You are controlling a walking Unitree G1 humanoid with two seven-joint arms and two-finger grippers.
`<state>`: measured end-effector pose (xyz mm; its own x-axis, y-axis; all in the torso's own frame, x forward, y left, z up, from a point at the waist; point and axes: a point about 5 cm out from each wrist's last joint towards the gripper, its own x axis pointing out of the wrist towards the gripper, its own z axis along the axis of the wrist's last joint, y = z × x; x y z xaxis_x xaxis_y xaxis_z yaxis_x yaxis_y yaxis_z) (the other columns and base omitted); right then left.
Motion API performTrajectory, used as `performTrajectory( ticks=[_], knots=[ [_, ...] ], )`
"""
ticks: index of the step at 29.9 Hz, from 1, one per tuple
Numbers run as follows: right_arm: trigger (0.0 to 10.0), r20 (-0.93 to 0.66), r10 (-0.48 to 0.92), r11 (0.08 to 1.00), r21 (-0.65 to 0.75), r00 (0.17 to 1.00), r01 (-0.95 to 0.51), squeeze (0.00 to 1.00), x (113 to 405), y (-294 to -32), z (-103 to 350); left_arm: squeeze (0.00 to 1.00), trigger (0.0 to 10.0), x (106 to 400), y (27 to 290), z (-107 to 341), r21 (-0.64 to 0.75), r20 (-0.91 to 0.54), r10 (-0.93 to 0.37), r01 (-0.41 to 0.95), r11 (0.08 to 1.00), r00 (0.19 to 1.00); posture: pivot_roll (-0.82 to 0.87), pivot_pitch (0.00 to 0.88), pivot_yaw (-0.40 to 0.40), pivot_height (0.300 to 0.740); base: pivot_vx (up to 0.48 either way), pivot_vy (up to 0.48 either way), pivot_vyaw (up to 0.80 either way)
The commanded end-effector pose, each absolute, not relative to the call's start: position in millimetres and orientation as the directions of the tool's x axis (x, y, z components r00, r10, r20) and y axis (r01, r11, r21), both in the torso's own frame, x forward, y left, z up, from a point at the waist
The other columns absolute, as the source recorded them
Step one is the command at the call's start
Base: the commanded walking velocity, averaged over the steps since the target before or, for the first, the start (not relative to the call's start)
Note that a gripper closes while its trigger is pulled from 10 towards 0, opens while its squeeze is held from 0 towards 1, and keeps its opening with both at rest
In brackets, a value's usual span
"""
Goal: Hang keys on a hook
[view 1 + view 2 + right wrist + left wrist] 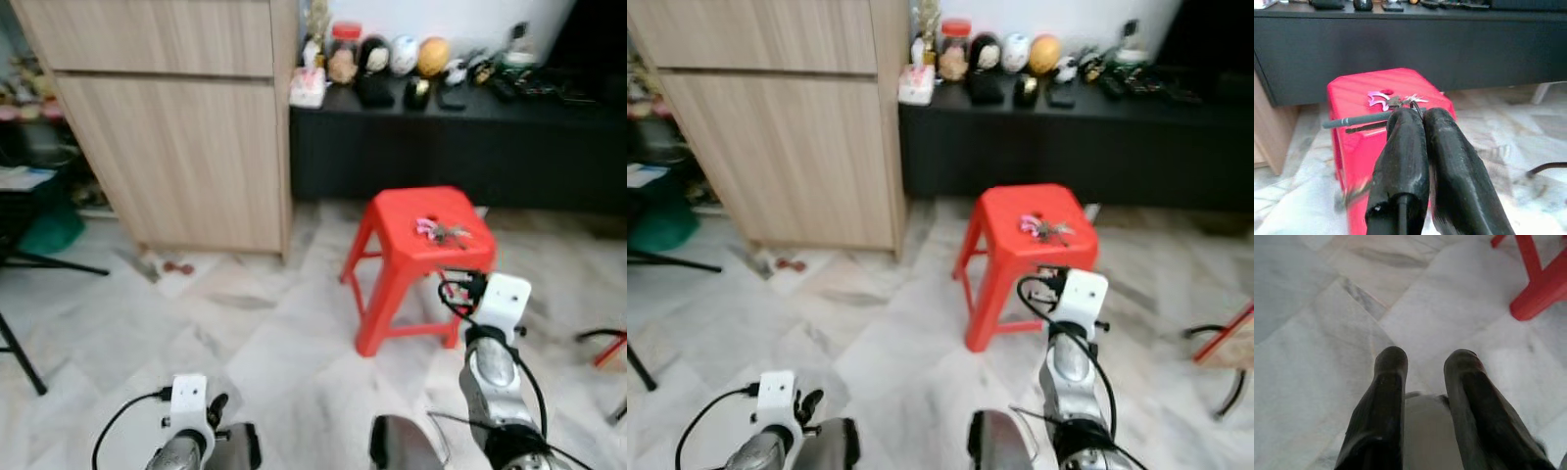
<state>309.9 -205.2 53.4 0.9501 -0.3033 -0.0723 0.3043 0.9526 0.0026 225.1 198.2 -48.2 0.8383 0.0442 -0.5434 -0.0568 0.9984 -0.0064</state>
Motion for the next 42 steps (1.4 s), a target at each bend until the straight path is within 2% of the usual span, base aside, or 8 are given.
performTrajectory(
  ticks=[1,12,23,33,42],
  knots=[
    [10.0,-0.037,-0.295,0.955,0.0,0.955,0.295,0.0,314,-203,61,0.0,10.0,225,198,-49,-0.009,-0.552,0.048,-0.064,0.998,0.833,-0.06,0.048,-0.03,0.677,0.0,0.0,0.0],
    [10.0,-0.014,-0.296,0.955,-0.027,0.955,0.295,0.0,315,-201,64,0.0,10.0,224,198,-50,-0.012,-0.554,0.046,-0.063,0.998,0.831,-0.06,0.055,-0.031,0.74,0.0,0.0,0.0],
    [10.0,0.031,-0.358,0.93,-0.076,0.933,0.359,0.0,314,-212,71,0.0,10.0,224,196,-50,-0.02,-0.554,0.042,-0.063,0.998,0.831,-0.06,0.06,-0.033,0.74,0.0,0.0,0.0],
    [10.0,-0.013,-0.314,0.949,-0.045,0.949,0.313,0.0,315,-204,66,0.0,10.0,225,192,-50,-0.015,-0.556,0.023,-0.038,0.999,0.831,-0.06,0.069,-0.038,0.74,0.0,0.0,0.0],
    [10.0,-0.091,-0.299,0.954,-0.043,0.95,0.296,0.0,313,-203,55,0.0,10.0,224,191,-50,-0.011,-0.555,0.024,-0.036,0.999,0.831,-0.06,0.071,-0.044,0.74,0.0,-0.41,0.0]
  ],
)
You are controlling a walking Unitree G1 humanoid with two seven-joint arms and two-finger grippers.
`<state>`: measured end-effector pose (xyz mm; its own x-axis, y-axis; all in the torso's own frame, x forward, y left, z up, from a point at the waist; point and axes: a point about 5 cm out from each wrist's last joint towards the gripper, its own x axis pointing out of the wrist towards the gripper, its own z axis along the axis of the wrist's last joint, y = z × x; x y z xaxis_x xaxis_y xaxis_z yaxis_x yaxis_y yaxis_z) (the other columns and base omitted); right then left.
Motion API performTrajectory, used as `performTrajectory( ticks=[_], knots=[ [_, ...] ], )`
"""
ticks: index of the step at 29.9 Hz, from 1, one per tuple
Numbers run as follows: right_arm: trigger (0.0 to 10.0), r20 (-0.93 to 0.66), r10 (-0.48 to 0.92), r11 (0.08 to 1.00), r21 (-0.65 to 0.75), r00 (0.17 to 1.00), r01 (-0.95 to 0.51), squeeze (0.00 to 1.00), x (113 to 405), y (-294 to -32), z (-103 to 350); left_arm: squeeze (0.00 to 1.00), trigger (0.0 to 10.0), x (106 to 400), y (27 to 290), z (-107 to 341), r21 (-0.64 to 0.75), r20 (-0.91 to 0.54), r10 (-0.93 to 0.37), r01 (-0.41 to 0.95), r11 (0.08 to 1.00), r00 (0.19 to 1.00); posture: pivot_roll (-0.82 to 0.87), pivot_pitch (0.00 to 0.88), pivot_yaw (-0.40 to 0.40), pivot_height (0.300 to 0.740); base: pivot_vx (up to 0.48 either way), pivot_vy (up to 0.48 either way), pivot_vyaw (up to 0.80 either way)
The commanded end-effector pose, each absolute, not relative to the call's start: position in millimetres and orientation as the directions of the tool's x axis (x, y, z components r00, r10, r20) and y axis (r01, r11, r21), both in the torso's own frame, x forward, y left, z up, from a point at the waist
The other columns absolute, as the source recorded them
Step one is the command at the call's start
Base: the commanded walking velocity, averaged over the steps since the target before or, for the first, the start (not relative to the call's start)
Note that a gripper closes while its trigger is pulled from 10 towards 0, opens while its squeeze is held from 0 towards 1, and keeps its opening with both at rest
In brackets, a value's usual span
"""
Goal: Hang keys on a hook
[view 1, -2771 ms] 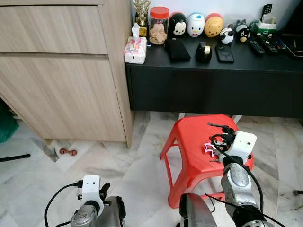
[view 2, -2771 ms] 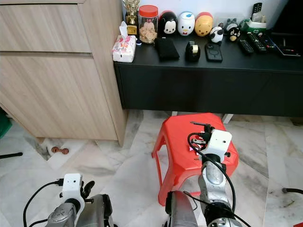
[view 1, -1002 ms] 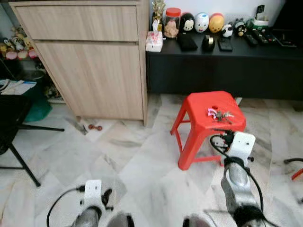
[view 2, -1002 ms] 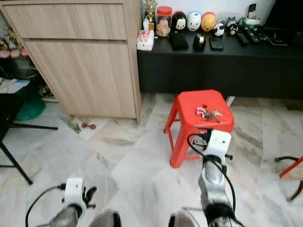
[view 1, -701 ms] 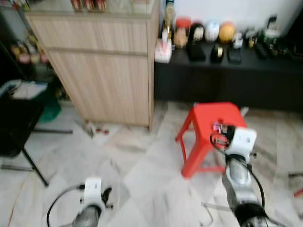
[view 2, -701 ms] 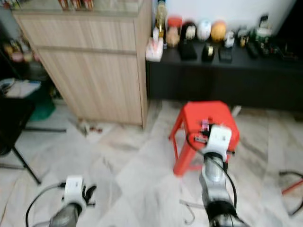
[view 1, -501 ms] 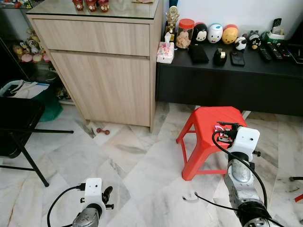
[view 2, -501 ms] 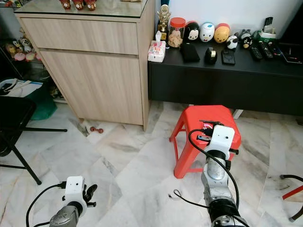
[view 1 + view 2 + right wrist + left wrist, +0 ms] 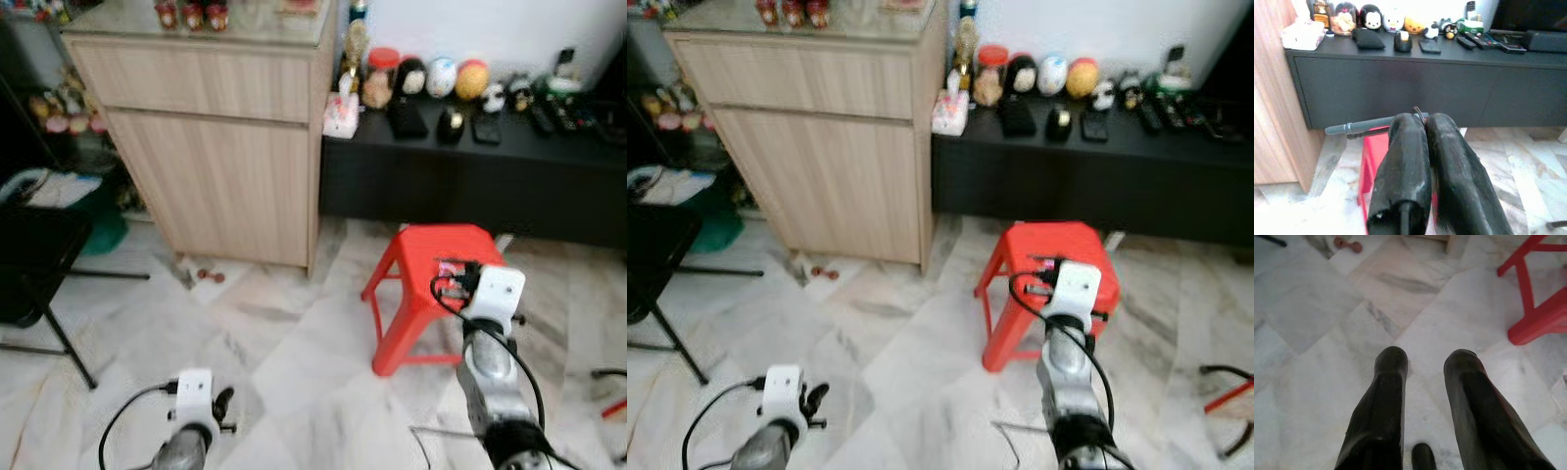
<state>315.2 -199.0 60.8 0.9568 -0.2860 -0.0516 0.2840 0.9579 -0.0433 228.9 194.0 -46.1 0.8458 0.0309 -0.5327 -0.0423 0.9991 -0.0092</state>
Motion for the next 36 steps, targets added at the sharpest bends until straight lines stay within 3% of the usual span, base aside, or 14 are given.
performTrajectory(
  ticks=[1,23,36],
  knots=[
    [10.0,-0.112,-0.296,0.955,-0.043,0.949,0.293,0.0,312,-203,52,0.0,10.0,224,191,-50,-0.011,-0.556,0.025,-0.037,0.999,0.831,-0.06,0.07,-0.044,0.74,0.0,-0.48,0.0],
    [10.0,-0.142,-0.323,0.946,-0.051,0.936,0.319,0.0,309,-203,46,0.0,10.0,220,192,-53,-0.01,-0.569,0.027,-0.039,0.999,0.822,-0.05,0.044,-0.04,0.74,0.0,-0.48,0.0],
    [10.0,-0.117,-0.421,0.907,-0.09,0.9,0.412,0.0,305,-218,48,0.0,10.0,221,193,-53,-0.007,-0.571,0.017,-0.025,1.0,0.821,-0.06,0.019,-0.03,0.74,0.0,-0.48,0.0]
  ],
)
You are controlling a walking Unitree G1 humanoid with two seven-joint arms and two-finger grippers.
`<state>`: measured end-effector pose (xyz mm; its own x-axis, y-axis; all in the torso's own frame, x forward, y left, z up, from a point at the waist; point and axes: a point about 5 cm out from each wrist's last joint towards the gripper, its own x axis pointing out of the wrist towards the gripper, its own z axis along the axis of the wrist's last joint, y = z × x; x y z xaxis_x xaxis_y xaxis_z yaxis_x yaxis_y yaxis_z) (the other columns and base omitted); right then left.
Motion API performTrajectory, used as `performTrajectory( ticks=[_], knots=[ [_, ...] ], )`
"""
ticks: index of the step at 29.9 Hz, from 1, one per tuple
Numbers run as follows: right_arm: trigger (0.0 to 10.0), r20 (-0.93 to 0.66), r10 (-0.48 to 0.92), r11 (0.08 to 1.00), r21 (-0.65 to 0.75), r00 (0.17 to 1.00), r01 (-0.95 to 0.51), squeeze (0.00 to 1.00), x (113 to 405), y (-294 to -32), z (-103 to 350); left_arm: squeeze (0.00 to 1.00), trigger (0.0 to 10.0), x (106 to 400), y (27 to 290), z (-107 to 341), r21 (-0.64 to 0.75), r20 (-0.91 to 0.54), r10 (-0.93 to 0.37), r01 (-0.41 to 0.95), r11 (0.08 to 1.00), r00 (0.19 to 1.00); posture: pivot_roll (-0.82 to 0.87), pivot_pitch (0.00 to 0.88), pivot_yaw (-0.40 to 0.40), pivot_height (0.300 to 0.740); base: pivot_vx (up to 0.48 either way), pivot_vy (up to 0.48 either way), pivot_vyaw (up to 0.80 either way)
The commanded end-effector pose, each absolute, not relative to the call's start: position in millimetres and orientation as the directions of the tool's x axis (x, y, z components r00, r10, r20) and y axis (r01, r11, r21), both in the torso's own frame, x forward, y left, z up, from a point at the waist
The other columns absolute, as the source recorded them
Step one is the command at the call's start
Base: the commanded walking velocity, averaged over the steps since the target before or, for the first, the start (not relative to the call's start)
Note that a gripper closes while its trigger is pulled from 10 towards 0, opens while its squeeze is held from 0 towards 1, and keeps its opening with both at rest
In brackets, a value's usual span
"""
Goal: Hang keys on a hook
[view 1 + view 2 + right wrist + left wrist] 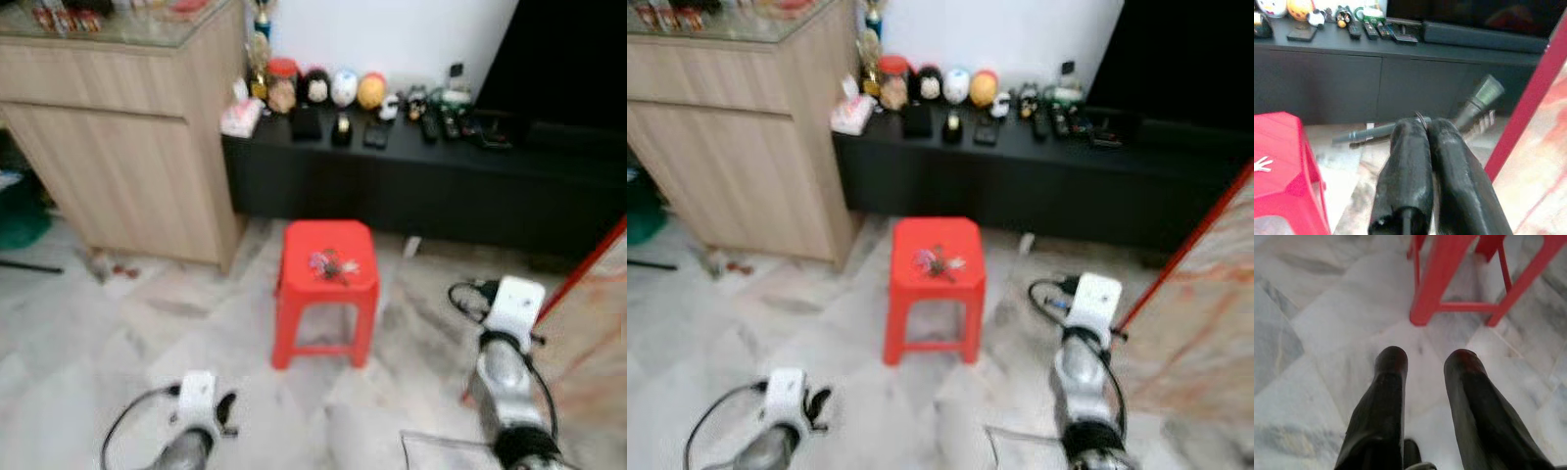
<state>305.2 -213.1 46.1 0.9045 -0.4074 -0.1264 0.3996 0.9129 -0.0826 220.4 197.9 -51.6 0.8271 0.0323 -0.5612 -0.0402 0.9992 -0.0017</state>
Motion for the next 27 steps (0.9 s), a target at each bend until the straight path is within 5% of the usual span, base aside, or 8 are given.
performTrajectory(
  ticks=[1,7,16,27],
  knots=[
    [10.0,-0.12,-0.418,0.908,-0.09,0.901,0.409,0.0,305,-217,47,0.0,10.0,220,193,-53,-0.006,-0.571,0.016,-0.024,1.0,0.821,-0.06,0.018,-0.03,0.74,0.0,-0.48,0.0],
    [10.0,-0.169,-0.407,0.913,-0.084,0.897,0.399,0.0,301,-213,38,0.0,10.0,220,193,-53,-0.004,-0.573,0.019,-0.026,1.0,0.82,-0.06,0.019,-0.034,0.74,0.0,-0.429,0.0],
    [10.0,-0.198,-0.417,0.909,-0.1,0.887,0.405,0.0,289,-217,29,0.0,10.0,218,195,-54,-0.01,-0.574,0.033,-0.047,0.999,0.818,-0.07,0.049,-0.038,0.74,0.0,0.0,0.0],
    [10.0,0.057,-0.494,0.82,-0.3,0.867,0.487,0.0,294,-238,68,0.0,10.0,218,193,-55,-0.017,-0.58,0.03,-0.049,0.999,0.814,-0.08,0.062,-0.034,0.74,0.0,0.0,0.0]
  ],
)
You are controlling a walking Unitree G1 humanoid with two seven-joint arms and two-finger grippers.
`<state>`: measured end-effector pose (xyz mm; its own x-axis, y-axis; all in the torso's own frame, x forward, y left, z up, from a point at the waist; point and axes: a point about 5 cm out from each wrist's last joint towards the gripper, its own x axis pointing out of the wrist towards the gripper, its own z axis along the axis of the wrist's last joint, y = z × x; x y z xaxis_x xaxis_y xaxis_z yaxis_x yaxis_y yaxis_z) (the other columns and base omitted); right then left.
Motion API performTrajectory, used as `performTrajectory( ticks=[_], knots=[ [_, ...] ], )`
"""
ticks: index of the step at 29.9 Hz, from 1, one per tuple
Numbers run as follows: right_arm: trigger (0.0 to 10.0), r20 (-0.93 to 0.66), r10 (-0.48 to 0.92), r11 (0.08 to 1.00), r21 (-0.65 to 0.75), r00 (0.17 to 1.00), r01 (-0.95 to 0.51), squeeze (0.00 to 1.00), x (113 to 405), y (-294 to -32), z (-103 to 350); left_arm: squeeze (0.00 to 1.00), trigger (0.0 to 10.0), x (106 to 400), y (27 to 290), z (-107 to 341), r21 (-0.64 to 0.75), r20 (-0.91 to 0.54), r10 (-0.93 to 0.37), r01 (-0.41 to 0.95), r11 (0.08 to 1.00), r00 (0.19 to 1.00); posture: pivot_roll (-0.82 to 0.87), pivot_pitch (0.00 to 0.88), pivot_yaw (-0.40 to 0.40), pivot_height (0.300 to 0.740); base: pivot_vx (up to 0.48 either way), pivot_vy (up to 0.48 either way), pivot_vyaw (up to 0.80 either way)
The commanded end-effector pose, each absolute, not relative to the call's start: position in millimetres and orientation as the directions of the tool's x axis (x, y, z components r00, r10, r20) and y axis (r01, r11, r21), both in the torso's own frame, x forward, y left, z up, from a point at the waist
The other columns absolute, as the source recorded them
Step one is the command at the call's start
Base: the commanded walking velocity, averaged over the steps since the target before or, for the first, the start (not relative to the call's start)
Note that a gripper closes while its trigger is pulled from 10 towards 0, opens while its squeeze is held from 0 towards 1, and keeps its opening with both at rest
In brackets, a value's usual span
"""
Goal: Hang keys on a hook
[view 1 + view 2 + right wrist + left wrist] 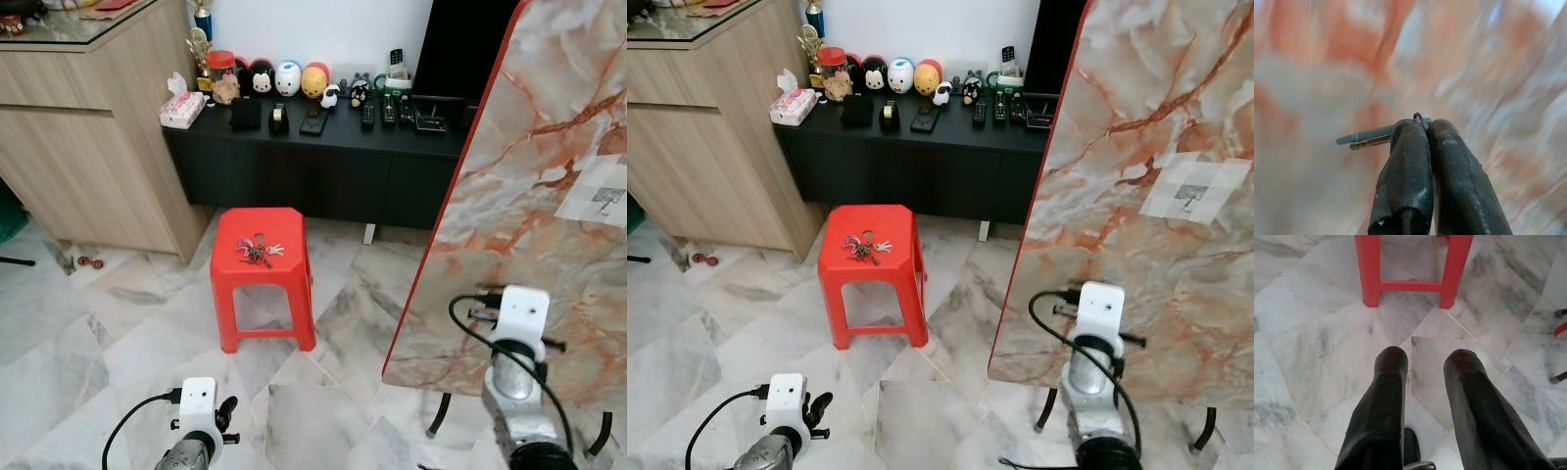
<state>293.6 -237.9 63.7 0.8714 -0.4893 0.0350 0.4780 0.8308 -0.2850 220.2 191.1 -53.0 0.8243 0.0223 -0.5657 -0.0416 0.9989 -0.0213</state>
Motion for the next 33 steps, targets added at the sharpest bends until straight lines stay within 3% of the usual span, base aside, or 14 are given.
performTrajectory(
  ticks=[1,6,12,17,25,30,33],
  knots=[
    [10.0,0.105,-0.512,0.789,-0.336,0.853,0.515,0.0,295,-243,75,0.0,10.0,218,193,-55,-0.016,-0.58,0.031,-0.05,0.999,0.814,-0.08,0.062,-0.034,0.74,0.0,0.0,0.0],
    [10.0,0.222,-0.528,0.705,-0.423,0.82,0.569,0.0,299,-251,94,0.0,10.0,218,194,-55,-0.014,-0.581,0.033,-0.051,0.999,0.813,-0.08,0.064,-0.032,0.74,0.0,0.0,0.0],
    [10.0,0.239,-0.578,0.648,-0.446,0.78,0.617,0.0,299,-261,100,0.0,10.0,218,195,-55,-0.015,-0.582,0.033,-0.052,0.999,0.813,-0.08,0.063,-0.031,0.74,0.0,0.0,0.0],
    [10.0,0.225,-0.561,0.655,-0.468,0.796,0.594,0.0,302,-261,100,0.0,10.0,218,195,-55,-0.015,-0.582,0.034,-0.052,0.999,0.812,-0.08,0.061,-0.029,0.74,0.0,0.0,0.0],
    [10.0,0.338,-0.511,0.563,-0.563,0.79,0.605,0.0,304,-268,116,0.0,10.0,218,195,-55,-0.016,-0.583,0.035,-0.054,0.998,0.812,-0.08,0.061,-0.026,0.74,0.0,0.0,0.0],
    [10.0,0.342,-0.489,0.578,-0.561,0.802,0.592,0.0,306,-264,118,0.0,10.0,218,195,-55,-0.016,-0.583,0.035,-0.055,0.998,0.811,-0.08,0.06,-0.027,0.74,0.0,0.0,0.0],
    [10.0,0.199,-0.478,0.741,-0.432,0.856,0.514,0.0,306,-253,103,0.0,10.0,218,196,-55,-0.012,-0.583,0.033,-0.05,0.999,0.811,-0.08,0.056,-0.03,0.74,0.0,0.0,0.0]
  ],
)
